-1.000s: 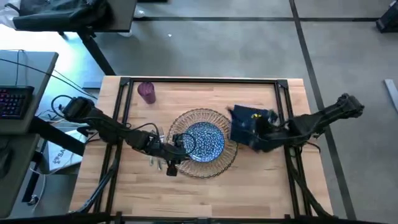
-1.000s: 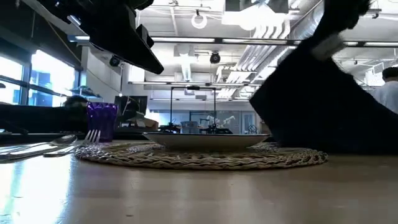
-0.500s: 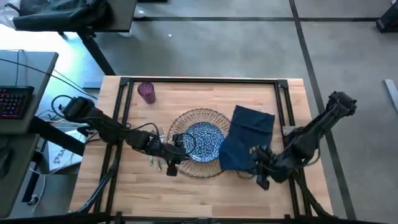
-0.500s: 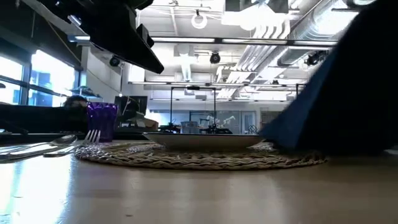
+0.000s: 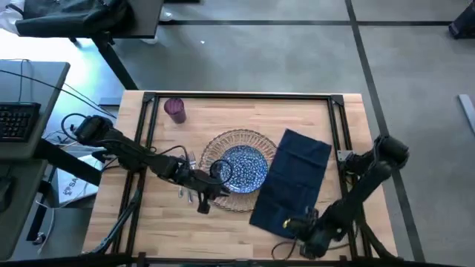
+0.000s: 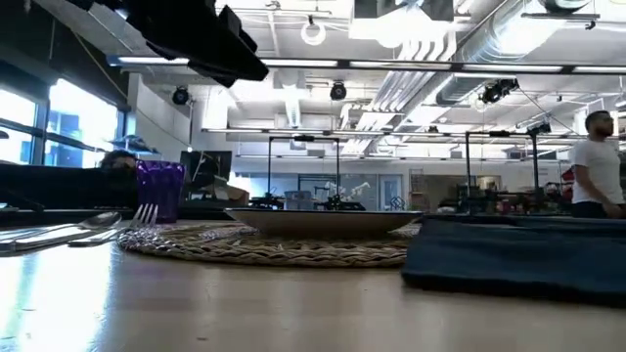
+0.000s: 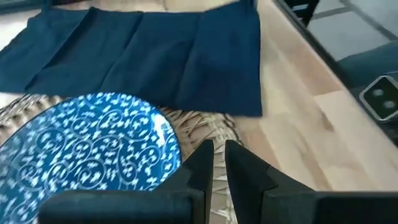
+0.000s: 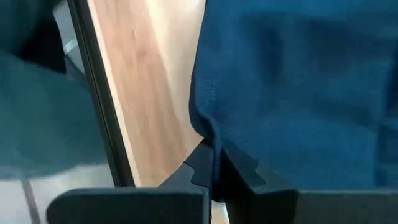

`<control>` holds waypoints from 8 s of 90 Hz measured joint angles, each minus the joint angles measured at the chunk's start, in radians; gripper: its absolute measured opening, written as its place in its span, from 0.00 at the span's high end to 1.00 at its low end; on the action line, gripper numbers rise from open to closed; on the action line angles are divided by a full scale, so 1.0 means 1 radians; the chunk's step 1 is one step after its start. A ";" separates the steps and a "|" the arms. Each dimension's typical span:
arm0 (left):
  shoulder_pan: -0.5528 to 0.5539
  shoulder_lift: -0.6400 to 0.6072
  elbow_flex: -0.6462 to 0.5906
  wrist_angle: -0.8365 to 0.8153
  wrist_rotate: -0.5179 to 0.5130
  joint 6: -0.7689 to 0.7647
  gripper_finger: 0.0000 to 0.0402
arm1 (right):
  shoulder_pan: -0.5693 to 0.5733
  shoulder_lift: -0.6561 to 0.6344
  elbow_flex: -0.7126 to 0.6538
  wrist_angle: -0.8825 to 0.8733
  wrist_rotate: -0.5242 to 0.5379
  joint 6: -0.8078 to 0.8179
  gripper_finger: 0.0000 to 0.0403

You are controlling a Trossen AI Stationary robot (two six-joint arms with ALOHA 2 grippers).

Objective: Set table place
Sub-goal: Fold the blue napkin

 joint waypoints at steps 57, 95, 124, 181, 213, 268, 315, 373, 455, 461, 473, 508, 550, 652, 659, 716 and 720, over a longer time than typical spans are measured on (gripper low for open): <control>-0.038 0.116 0.021 0.087 0.098 0.235 0.90 | 0.006 0.015 0.084 -0.067 0.162 0.041 1.00; -0.045 0.368 0.209 0.096 0.247 0.272 0.77 | 0.049 0.044 0.084 -0.054 0.170 0.028 1.00; -0.078 0.586 0.436 0.096 0.123 0.227 0.70 | 0.105 0.044 0.084 -0.111 0.209 0.025 1.00; -0.145 0.807 0.684 -0.036 -0.219 0.089 0.61 | 0.248 0.044 0.084 -0.121 0.423 0.138 1.00; -0.171 0.802 0.686 -0.089 -0.299 -0.071 0.87 | 0.278 0.044 0.084 -0.085 0.438 0.139 1.00; -0.272 0.782 1.018 -0.154 -0.390 -0.132 1.00 | 0.375 0.044 0.250 -0.165 0.527 0.191 1.00; 0.016 0.781 1.055 -0.303 -0.509 -0.070 1.00 | 0.257 0.023 0.316 -1.099 0.386 0.708 1.00; 0.190 0.791 0.920 -0.064 -0.512 -0.073 1.00 | -0.043 -0.031 0.074 -1.096 0.267 0.544 1.00; 0.221 0.870 0.912 -0.039 -0.558 -0.107 0.88 | -0.128 -0.030 -0.031 -1.094 0.223 0.449 0.94; 0.221 0.870 0.912 -0.044 -0.558 -0.108 0.82 | -0.127 -0.030 -0.031 -1.096 0.229 0.453 0.88; 0.219 0.861 0.912 -0.055 -0.559 -0.107 0.72 | -0.127 -0.030 -0.031 -1.096 0.234 0.473 0.73; 0.137 0.798 0.922 -0.130 -0.400 0.015 0.66 | -0.041 -0.196 -0.039 -0.921 0.330 0.210 0.52; -0.086 0.717 0.921 -0.388 -0.605 -0.123 0.68 | -0.250 -0.466 -0.397 -0.203 0.213 -0.208 0.50; -0.135 0.701 0.920 -0.415 -0.632 -0.230 0.68 | -0.424 -0.390 -0.445 -0.082 0.106 -0.455 0.98; -0.135 0.701 0.920 -0.412 -0.632 -0.226 0.68 | -0.424 -0.398 -0.389 -0.133 0.107 -0.470 0.98; -0.267 0.516 0.920 -0.511 -0.819 -0.183 0.68 | -0.291 -0.402 0.090 -0.447 -0.077 -0.657 1.00; -0.281 0.496 0.920 -0.525 -0.843 -0.184 0.68 | -0.296 -0.402 0.083 -0.454 -0.077 -0.667 1.00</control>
